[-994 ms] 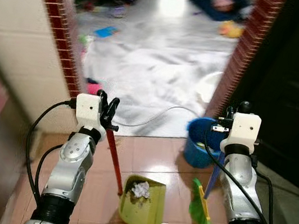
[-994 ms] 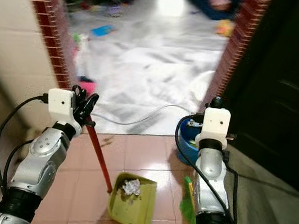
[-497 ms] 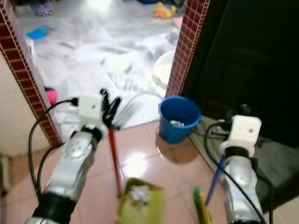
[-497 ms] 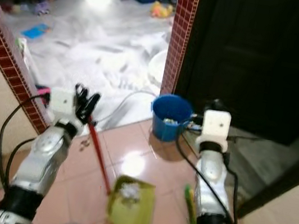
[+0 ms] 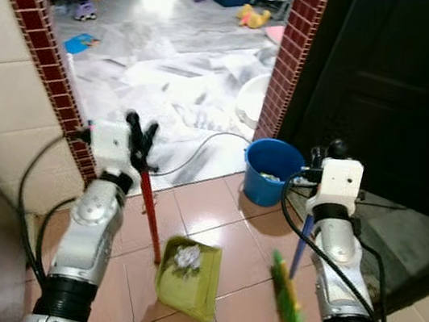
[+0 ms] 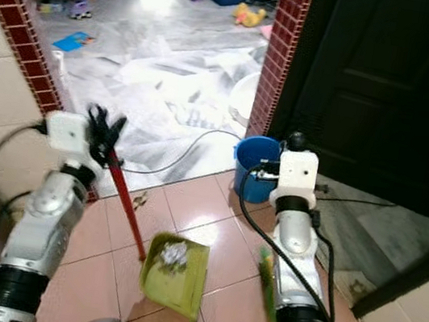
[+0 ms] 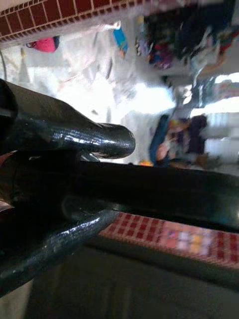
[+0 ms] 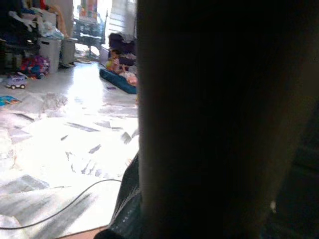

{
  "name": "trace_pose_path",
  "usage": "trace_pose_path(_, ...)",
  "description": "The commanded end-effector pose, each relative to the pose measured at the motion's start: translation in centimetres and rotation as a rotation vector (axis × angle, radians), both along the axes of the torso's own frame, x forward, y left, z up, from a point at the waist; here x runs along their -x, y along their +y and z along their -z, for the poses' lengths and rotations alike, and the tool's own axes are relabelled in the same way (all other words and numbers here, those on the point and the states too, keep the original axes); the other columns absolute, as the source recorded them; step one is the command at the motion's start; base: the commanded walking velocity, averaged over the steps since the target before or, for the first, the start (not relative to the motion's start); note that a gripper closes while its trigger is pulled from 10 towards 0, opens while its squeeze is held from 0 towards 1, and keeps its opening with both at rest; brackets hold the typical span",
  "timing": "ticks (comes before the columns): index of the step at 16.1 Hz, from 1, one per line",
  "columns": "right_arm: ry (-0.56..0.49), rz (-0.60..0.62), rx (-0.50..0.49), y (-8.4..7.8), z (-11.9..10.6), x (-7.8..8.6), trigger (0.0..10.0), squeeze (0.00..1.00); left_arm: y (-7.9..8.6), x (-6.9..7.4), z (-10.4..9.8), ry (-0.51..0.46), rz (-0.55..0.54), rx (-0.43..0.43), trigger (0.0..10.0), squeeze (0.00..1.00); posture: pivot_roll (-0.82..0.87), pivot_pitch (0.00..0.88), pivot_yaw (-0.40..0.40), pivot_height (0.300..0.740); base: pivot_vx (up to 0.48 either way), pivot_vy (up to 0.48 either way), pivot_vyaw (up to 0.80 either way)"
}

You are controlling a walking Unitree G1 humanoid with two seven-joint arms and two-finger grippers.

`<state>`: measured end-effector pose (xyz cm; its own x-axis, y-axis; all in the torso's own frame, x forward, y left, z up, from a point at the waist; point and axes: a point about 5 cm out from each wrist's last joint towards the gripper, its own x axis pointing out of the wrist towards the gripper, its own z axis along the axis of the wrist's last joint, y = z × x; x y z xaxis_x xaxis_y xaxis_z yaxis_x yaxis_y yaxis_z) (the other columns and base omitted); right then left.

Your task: Sweep floor

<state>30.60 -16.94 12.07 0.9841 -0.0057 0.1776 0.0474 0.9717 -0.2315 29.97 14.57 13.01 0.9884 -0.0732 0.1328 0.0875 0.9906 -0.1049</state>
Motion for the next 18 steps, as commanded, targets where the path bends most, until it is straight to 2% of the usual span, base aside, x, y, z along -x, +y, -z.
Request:
trace_pose_path(1,-0.066,-0.015,0.017,0.1,-1.3,-0.1,10.0,0.0,0.0,-0.4,-3.3,-0.132,-0.002,0.028,10.0,0.0,-0.08,0.0,0.036,0.74,0.0,0.0,0.0)
trace_pose_path(4,-0.042,0.004,0.05,-0.6,-0.9,0.3,10.0,0.0,0.6,-0.2,-4.9,-0.178,-0.049,0.06,10.0,0.0,-0.07,0.0,0.029,0.74,0.0,0.0,0.0)
trace_pose_path(8,0.003,-0.009,0.066,-0.6,0.4,0.8,10.0,0.0,0.8,-0.4,-7.6,-0.255,-0.07,0.106,10.0,0.0,-0.07,0.0,0.021,0.74,0.208,0.0,-0.67)
trace_pose_path(9,0.02,-0.023,0.076,-0.4,0.8,0.9,10.0,0.0,0.9,-0.8,-9.1,-0.291,-0.075,0.137,10.0,0.0,-0.07,0.0,0.021,0.74,0.322,0.0,0.0)
trace_pose_path(10,0.03,-0.029,0.082,-0.4,1.0,0.9,10.0,0.0,1.0,-0.9,-9.7,-0.306,-0.079,0.146,10.0,0.0,-0.07,0.0,0.021,0.74,0.352,0.0,0.0)
trace_pose_path(18,0.069,-0.067,0.108,0.1,1.9,1.2,10.0,0.0,1.4,-1.7,-12.5,-0.37,-0.125,0.205,10.0,0.0,-0.08,0.0,0.022,0.74,0.477,0.0,0.0)
